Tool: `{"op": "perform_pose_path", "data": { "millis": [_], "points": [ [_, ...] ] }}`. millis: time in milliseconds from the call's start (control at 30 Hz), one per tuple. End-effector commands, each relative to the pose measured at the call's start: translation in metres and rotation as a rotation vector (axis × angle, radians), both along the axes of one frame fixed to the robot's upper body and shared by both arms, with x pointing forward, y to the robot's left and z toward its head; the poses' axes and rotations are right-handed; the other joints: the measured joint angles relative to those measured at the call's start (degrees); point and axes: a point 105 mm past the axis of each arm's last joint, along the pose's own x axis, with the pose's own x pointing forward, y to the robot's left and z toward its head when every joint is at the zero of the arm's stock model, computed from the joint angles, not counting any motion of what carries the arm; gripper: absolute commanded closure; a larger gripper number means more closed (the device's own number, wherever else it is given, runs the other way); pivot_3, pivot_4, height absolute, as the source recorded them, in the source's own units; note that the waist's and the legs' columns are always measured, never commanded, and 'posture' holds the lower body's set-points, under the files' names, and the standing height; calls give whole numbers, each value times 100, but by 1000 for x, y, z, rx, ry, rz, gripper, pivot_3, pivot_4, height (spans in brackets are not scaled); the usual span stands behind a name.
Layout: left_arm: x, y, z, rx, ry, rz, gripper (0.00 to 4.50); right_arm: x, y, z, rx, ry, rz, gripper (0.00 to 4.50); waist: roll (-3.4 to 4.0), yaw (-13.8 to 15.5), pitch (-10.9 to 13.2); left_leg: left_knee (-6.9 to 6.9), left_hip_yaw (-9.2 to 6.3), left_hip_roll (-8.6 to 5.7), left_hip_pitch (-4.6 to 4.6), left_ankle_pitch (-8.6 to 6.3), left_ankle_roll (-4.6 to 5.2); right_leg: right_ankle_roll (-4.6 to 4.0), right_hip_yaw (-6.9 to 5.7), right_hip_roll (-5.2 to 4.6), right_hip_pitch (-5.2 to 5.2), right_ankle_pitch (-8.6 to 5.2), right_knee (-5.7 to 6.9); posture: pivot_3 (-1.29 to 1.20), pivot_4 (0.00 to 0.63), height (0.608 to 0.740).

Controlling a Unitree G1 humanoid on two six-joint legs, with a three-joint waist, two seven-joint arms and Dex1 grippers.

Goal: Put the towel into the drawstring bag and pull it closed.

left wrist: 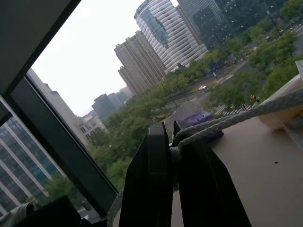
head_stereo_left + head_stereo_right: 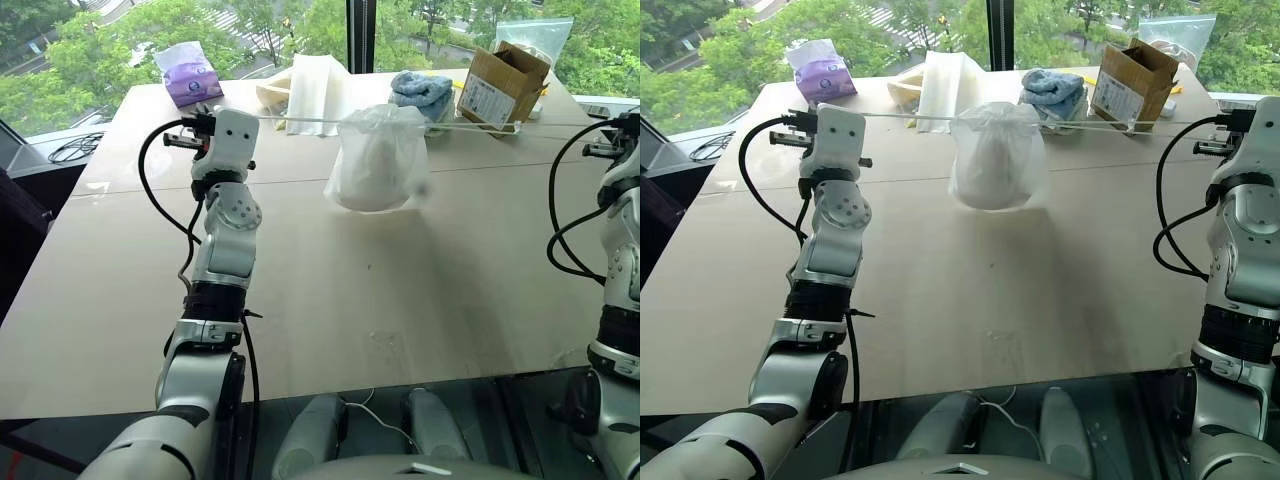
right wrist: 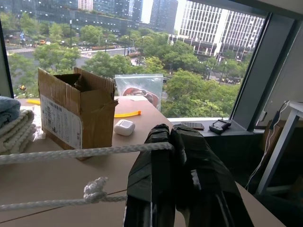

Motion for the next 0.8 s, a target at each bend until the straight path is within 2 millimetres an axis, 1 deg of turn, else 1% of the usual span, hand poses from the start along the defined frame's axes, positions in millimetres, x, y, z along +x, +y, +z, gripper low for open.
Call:
{"op": "perform_pose_path", "data": {
  "millis": [33,67,133,167,200,233,267,300,367,433,467,500,533,600,633,667,733,767,800],
  "points": [
    [-21,75,-6,-151,-10,281,4390,-40,-69,11,134,-99,-310,4500,0,5,0,0,0,0,0,0,0,0,0,0,0,0,0,0,150,740],
    [-19,74,-8,-160,-3,269,4390,-38,-67,11,135,-95,-295,4500,0,6,0,0,0,0,0,0,0,0,0,-1,0,0,0,0,150,740],
    [-13,67,-10,-171,9,212,4390,-31,-57,11,141,-91,-222,4500,0,7,0,0,0,0,0,0,0,0,-1,-1,0,0,-1,0,150,740],
    [-8,58,-12,-178,24,155,4390,-22,-45,12,137,-89,-135,4500,0,6,0,0,0,0,0,0,0,0,-1,-1,0,0,-1,0,150,740],
    [1,43,-16,-179,57,61,4390,-12,-24,12,124,-72,-4,4500,0,5,0,0,0,0,-1,0,0,0,0,-1,0,0,0,0,150,740],
    [12,19,-28,-242,125,-123,4390,-2,4,9,100,-39,157,4500,2,-2,-2,0,0,0,0,0,0,0,0,-1,0,0,0,0,150,740],
    [20,-12,-40,-263,213,-323,4390,2,30,6,61,-7,296,4500,2,-5,-2,0,3,0,1,0,0,0,0,0,0,0,0,0,150,740],
    [21,-35,-49,-259,277,-471,4390,3,48,4,23,18,389,4500,3,-6,-2,0,2,1,1,0,0,0,0,0,0,0,-1,0,150,740],
    [13,-71,-64,-237,372,-698,4390,-1,72,-8,-64,77,527,4500,4,-16,-2,-2,2,0,0,0,1,0,-2,0,1,0,-3,0,150,740],
    [-4,-96,-76,-155,453,-881,4500,-9,88,-23,-103,156,655,3858,3,-28,-2,-3,1,0,-2,-1,2,0,-2,-1,1,0,-8,0,150,740],
    [-12,-106,-82,-130,492,-957,4500,-14,95,-32,-116,200,715,3681,3,-27,-1,-3,0,0,-2,-2,3,0,-3,-2,1,0,-8,0,150,740],
    [-18,-109,-86,-109,518,-992,4500,-18,99,-39,-131,238,762,3377,2,-26,-1,-2,-1,0,-6,-2,3,0,-3,-2,0,0,-9,0,150,740],
    [-22,-111,-89,-104,534,-1022,4500,-22,102,-46,-135,278,802,2899,3,-18,-1,-2,-3,0,-8,-2,3,0,-5,-3,-1,0,-9,0,150,740],
    [-36,-121,-97,-87,597,-1126,3778,-33,109,-61,-150,357,896,1999,3,-8,-1,-2,-6,1,-7,-2,3,-1,-7,-2,-1,0,-9,0,150,740],
    [-43,-125,-102,-77,631,-1181,3541,-38,112,-67,-157,391,933,1569,3,-8,-2,-1,-4,1,-5,-2,3,-1,-5,-2,0,0,-9,0,150,740],
    [-54,-129,-108,-77,684,-1255,3032,-43,114,-73,-144,425,974,1039,5,-10,-2,-1,-4,2,-3,-2,3,-1,-5,-2,2,0,-8,0,150,740],
    [-75,-133,-119,-60,783,-1368,2186,-51,114,-82,-133,477,1026,153,8,-12,-4,-1,0,4,7,-2,3,-1,-2,-1,11,0,-9,0,150,740],
    [-85,-132,-126,-54,838,-1409,1674,-56,113,-87,-125,516,1057,0,8,-8,-4,-1,0,4,8,-2,3,-1,-2,-1,11,0,-9,0,150,740],
    [-95,-129,-132,-49,890,-1440,1267,-64,113,-94,-119,564,1105,0,8,-1,-4,-1,-1,4,8,-2,4,-1,-3,-2,14,0,-9,0,150,740]
  ]
}}
